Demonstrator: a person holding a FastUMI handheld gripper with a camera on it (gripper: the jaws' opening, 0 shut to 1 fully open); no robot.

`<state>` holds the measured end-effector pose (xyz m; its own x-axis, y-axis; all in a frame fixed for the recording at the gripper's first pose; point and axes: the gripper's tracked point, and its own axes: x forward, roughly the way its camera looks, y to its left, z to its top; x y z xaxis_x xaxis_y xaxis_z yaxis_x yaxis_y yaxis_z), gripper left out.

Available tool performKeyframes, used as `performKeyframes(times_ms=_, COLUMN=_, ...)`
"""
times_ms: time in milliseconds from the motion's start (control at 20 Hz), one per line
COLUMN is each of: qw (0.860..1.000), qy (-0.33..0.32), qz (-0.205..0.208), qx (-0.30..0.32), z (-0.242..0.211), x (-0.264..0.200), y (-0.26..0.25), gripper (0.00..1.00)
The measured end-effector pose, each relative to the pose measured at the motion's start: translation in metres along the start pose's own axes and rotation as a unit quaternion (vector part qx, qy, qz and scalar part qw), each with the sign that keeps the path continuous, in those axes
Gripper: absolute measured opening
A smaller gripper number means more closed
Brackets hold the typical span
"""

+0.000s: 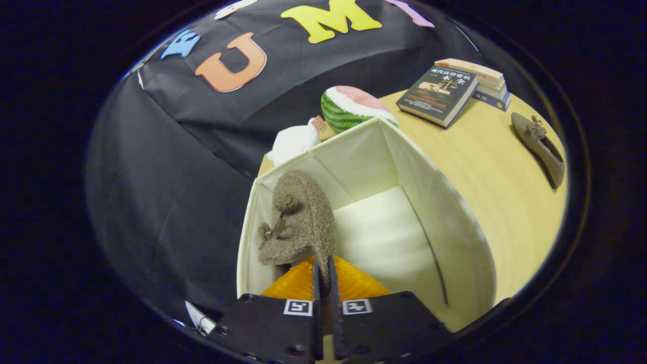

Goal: Open the storage box then place both shoes into the box .Put the left shoe in first, then the right shoe, with the right side of both shoes facing outward in a uniform manner.

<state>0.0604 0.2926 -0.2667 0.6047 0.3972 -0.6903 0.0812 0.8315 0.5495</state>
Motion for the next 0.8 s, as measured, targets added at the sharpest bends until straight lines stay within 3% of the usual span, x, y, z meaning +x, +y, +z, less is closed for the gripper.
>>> performKeyframes(times_ms=100, qw=1.0, qy=0.025, qz=-0.007, qx=0.004, z=-0.009, x=0.007, y=-0.004, gripper=0.4)
performKeyframes(times_ms=250, qw=1.0, qy=0.007, qz=0.001, qx=-0.029, z=-0.002, x=0.002, y=0.005, gripper=0.73)
performKeyframes(times_ms=650, qw=0.986, qy=-0.091, qz=-0.008, qx=-0.14, z=0.057, x=-0.068, y=0.01, gripper=0.95)
performKeyframes(times_ms=800, qw=0.974, qy=-0.138, qz=-0.012, qx=-0.18, z=0.089, x=-0.108, y=0.003, gripper=0.95)
